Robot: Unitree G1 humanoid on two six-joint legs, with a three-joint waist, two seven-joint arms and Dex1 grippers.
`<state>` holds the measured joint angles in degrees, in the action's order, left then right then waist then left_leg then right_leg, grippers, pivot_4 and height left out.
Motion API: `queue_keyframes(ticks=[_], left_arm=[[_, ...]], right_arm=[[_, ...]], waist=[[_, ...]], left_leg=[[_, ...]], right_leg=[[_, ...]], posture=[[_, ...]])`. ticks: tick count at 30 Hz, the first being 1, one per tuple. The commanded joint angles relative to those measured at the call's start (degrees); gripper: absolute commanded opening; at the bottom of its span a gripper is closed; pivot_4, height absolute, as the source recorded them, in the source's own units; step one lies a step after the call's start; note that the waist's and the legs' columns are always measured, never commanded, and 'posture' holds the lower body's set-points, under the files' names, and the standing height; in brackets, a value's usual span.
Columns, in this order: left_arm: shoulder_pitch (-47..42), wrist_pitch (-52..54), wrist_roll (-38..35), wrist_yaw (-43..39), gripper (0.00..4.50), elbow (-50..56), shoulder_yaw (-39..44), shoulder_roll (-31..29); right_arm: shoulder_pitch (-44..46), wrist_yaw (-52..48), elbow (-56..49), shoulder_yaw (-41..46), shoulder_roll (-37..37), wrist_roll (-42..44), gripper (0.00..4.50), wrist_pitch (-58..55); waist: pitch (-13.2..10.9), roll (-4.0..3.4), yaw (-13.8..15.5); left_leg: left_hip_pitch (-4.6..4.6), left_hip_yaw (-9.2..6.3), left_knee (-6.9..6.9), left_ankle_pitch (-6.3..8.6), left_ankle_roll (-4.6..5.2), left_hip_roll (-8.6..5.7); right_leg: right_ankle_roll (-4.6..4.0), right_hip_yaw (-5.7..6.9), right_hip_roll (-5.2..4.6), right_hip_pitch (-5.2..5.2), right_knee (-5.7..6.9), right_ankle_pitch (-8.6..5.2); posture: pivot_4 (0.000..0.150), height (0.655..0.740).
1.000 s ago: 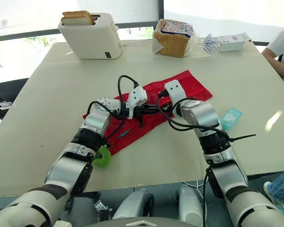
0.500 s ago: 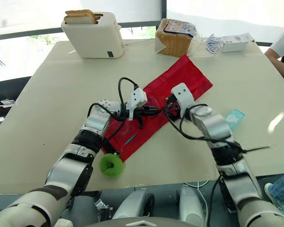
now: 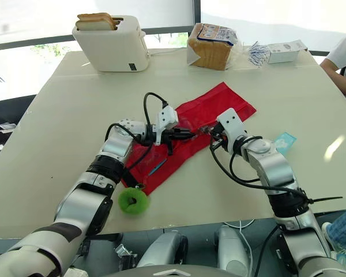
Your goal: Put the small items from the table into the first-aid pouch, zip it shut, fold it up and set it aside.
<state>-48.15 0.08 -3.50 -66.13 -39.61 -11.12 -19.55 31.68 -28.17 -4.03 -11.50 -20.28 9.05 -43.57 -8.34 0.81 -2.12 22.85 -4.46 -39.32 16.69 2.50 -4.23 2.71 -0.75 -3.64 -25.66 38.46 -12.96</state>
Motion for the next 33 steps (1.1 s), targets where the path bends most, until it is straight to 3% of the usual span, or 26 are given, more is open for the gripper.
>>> queue_keyframes(ticks=[1, 10, 19, 24, 27, 28, 33], left_arm=[[-1.32, -1.11, -0.16, -0.81, 0.0, 0.97, 0.14, 0.05], [-1.04, -1.76, 0.32, -0.56, 0.0, 1.03, -0.32, 0.58], [-0.33, -1.19, 0.37, 0.26, 0.0, 2.01, 0.19, 0.24], [-0.04, -1.18, 0.51, -0.3, 0.0, 2.86, -0.04, 0.24], [0.75, -2.64, 0.82, -3.32, 0.0, 3.84, -1.1, -1.15], [1.04, -3.9, 1.11, -5.13, 0.0, 3.83, -1.62, -2.33], [-2.29, -17.93, 5.47, -10.46, 0.0, -5.41, -3.71, -10.13]], right_arm=[[4.33, -0.33, 6.22, -1.47, 0.67, -2.78, 0.12, 6.04], [13.76, -2.0, 23.64, -2.33, 6.47, -5.37, 0.12, 14.71], [3.71, -2.94, 4.86, 2.64, 1.24, -2.0, 0.12, 5.95], [-5.96, -6.35, -12.33, 5.81, -3.1, 2.45, 0.12, 4.89], [-13.74, -10.61, -25.48, 12.52, -7.23, 10.44, 0.48, 1.55], [-16.24, -11.79, -29.36, 14.84, -8.98, 12.4, 1.11, 0.74], [-26.08, -15.44, -40.19, 26.31, -16.72, 20.72, 3.09, -2.04]], waist=[[0.0, 0.0, -0.02], [0.0, 0.0, -0.23], [0.0, -0.01, -0.12], [0.0, -0.03, 0.08], [-0.01, -0.04, 0.22], [-0.01, -0.04, 0.71], [-0.02, -0.02, 0.66]], left_leg=[[0.0, -0.01, 0.01, 0.0, 0.0, 0.0], [0.0, -0.05, 0.01, 0.0, -0.01, 0.0], [0.04, -0.09, -0.01, 0.0, -0.01, -0.03], [0.06, -0.18, 0.02, 0.0, -0.01, -0.02], [0.09, -0.12, -0.05, 0.0, 0.0, -0.05], [0.08, -0.07, -0.05, 0.0, 0.0, -0.05], [-0.03, -0.1, 0.03, 0.01, 0.01, 0.02]], right_leg=[[0.0, 0.0, 0.0, 0.0, 0.0, 0.0], [0.0, -0.01, -0.01, -0.01, -0.01, 0.0], [0.0, 0.01, -0.04, -0.01, -0.01, 0.0], [0.0, 0.07, -0.04, -0.02, 0.0, 0.0], [0.01, 0.02, -0.05, 0.01, -0.04, 0.0], [0.01, 0.02, -0.05, 0.0, -0.02, 0.0], [0.01, 0.01, 0.04, 0.08, -0.09, 0.0]], posture=[[0.15, 0.74], [0.15, 0.74], [0.15, 0.74], [0.15, 0.74], [0.15, 0.74], [0.15, 0.74], [0.15, 0.74]])
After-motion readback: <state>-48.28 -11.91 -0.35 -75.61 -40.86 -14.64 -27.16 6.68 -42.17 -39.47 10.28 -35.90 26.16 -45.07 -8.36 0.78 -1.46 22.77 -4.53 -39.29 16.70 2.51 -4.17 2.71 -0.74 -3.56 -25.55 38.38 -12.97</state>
